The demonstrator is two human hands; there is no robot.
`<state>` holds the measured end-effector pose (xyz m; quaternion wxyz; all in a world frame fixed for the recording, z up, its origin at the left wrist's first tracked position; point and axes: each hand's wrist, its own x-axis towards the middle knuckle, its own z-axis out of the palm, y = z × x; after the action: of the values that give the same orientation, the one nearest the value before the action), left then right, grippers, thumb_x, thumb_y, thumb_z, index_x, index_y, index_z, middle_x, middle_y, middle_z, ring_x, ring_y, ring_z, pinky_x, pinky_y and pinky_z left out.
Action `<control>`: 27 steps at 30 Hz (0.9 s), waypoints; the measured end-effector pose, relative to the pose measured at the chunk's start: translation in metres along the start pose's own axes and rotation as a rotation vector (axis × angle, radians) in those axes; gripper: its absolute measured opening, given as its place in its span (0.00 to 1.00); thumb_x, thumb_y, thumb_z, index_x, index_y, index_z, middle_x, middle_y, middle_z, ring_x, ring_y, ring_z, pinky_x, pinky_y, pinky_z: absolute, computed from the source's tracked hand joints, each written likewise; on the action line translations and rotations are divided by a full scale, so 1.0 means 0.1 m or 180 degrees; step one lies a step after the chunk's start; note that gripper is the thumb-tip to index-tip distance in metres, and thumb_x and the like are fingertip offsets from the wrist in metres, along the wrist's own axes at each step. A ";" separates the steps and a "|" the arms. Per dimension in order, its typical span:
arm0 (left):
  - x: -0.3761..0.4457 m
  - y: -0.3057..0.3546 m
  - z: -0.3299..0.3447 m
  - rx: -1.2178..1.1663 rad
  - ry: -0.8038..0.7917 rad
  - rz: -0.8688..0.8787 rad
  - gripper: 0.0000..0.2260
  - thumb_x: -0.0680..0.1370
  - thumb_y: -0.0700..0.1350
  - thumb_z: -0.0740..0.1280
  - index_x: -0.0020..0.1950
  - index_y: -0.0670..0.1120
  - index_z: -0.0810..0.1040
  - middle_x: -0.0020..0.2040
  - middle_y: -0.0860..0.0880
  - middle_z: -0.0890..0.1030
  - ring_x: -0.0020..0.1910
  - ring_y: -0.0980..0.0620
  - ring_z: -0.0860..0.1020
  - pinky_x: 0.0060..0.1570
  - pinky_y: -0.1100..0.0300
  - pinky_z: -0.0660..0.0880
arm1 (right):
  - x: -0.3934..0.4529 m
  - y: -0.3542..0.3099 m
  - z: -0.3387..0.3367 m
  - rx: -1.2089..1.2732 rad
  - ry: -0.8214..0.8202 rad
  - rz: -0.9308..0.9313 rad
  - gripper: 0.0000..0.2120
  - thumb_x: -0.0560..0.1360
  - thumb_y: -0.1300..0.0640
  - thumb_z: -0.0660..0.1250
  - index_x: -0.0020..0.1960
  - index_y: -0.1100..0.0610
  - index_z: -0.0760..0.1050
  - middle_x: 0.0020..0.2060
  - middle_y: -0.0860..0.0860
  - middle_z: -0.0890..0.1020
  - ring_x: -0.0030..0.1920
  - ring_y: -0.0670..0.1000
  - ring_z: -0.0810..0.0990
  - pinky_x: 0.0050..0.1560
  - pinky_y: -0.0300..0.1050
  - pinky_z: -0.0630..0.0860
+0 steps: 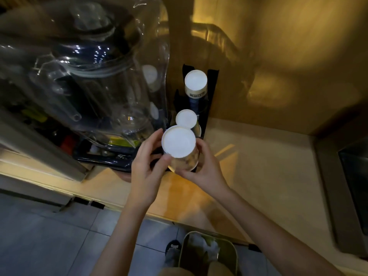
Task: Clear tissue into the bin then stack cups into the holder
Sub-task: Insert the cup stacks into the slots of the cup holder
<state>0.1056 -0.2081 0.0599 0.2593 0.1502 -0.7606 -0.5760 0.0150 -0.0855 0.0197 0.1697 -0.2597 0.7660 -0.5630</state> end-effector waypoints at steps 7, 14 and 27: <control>0.08 -0.18 0.01 0.1181 0.0114 0.0368 0.31 0.65 0.55 0.72 0.65 0.46 0.70 0.59 0.52 0.72 0.58 0.66 0.67 0.57 0.80 0.61 | 0.15 0.23 0.16 -0.0124 -0.0010 0.0168 0.35 0.61 0.60 0.78 0.62 0.50 0.66 0.59 0.50 0.76 0.58 0.47 0.76 0.55 0.47 0.77; 0.14 -0.41 0.15 0.1408 -0.0087 0.0179 0.29 0.64 0.47 0.74 0.62 0.41 0.72 0.59 0.43 0.75 0.57 0.59 0.68 0.55 0.84 0.57 | 0.25 0.25 0.15 -0.0029 -0.0463 0.0711 0.33 0.66 0.64 0.74 0.66 0.56 0.63 0.55 0.47 0.73 0.53 0.42 0.74 0.46 0.25 0.71; 0.27 -0.59 0.45 0.2060 -0.0682 -0.0574 0.27 0.71 0.38 0.69 0.67 0.40 0.63 0.66 0.39 0.69 0.63 0.40 0.70 0.54 0.54 0.68 | 0.19 0.23 0.07 -0.0102 -0.0632 0.0895 0.23 0.73 0.67 0.63 0.65 0.52 0.66 0.42 0.35 0.72 0.43 0.35 0.75 0.35 0.24 0.70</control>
<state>0.0539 -0.2036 0.0003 0.0651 0.2297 -0.9103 -0.3382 -0.0013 -0.0968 -0.0035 0.3174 -0.2069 0.7832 -0.4930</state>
